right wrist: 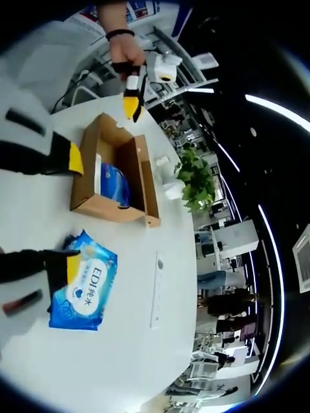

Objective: Operate the shoe box by opening the lid, removing the specified soft item, and placing it in the target area until the item is outside and the box remains undamaged.

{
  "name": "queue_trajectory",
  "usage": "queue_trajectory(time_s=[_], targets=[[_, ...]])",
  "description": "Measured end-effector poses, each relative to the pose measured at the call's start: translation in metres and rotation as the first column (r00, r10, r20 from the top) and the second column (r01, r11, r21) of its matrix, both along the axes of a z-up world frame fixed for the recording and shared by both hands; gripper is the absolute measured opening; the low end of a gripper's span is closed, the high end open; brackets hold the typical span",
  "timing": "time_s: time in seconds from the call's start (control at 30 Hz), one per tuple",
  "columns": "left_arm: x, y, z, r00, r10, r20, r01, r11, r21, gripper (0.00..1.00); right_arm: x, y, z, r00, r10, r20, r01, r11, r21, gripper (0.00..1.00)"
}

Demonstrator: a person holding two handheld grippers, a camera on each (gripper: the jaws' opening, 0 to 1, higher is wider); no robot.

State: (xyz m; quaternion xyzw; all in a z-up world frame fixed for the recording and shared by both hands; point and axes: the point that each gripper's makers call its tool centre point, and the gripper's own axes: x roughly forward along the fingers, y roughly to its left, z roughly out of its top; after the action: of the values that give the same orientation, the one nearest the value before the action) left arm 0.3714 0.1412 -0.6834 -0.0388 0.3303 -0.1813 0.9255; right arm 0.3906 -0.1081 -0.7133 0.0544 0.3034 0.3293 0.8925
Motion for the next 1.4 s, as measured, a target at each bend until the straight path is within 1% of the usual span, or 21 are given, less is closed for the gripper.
queue_trajectory(time_s=[0.17, 0.23, 0.43, 0.53, 0.73, 0.93, 1.03, 1.13, 1.4], targets=[[-0.003, 0.002, -0.003, 1.0, 0.002, -0.002, -0.002, 1.0, -0.006, 0.38, -0.003, 0.008, -0.001, 1.0, 0.012, 0.001, -0.012, 1.0, 0.001, 0.43], [-0.005, 0.003, -0.004, 1.0, 0.011, -0.002, -0.011, 1.0, -0.019, 0.38, -0.005, 0.01, -0.003, 1.0, 0.017, 0.004, -0.017, 1.0, 0.002, 0.43], [-0.008, 0.008, -0.007, 1.0, 0.016, -0.007, -0.016, 1.0, -0.026, 0.38, -0.011, 0.017, -0.013, 1.0, 0.026, -0.01, -0.026, 1.0, 0.003, 0.43], [-0.009, 0.013, -0.008, 1.0, 0.02, -0.009, -0.02, 0.999, -0.029, 0.38, -0.012, 0.02, -0.018, 1.0, 0.028, -0.014, -0.028, 1.0, 0.007, 0.43], [-0.015, 0.02, -0.012, 1.0, 0.019, -0.015, -0.02, 0.999, -0.029, 0.39, -0.011, 0.031, -0.02, 0.999, 0.047, -0.016, -0.047, 0.999, 0.01, 0.44], [-0.019, 0.029, -0.014, 0.999, 0.03, -0.018, -0.031, 0.999, -0.031, 0.39, -0.004, 0.046, -0.02, 0.997, 0.071, -0.015, -0.071, 0.997, 0.011, 0.44], [-0.019, 0.036, -0.014, 0.999, 0.038, -0.018, -0.039, 0.999, -0.03, 0.39, -0.006, 0.06, -0.017, 0.996, 0.087, -0.01, -0.087, 0.996, 0.008, 0.44], [-0.02, 0.04, -0.013, 0.999, 0.041, -0.017, -0.041, 0.999, -0.029, 0.39, -0.006, 0.068, -0.014, 0.995, 0.098, -0.008, -0.098, 0.995, 0.005, 0.44], [-0.024, 0.045, -0.015, 0.999, 0.032, -0.02, -0.033, 0.999, -0.025, 0.39, -0.003, 0.086, -0.009, 0.992, 0.126, -0.004, -0.126, 0.992, -0.003, 0.44]])
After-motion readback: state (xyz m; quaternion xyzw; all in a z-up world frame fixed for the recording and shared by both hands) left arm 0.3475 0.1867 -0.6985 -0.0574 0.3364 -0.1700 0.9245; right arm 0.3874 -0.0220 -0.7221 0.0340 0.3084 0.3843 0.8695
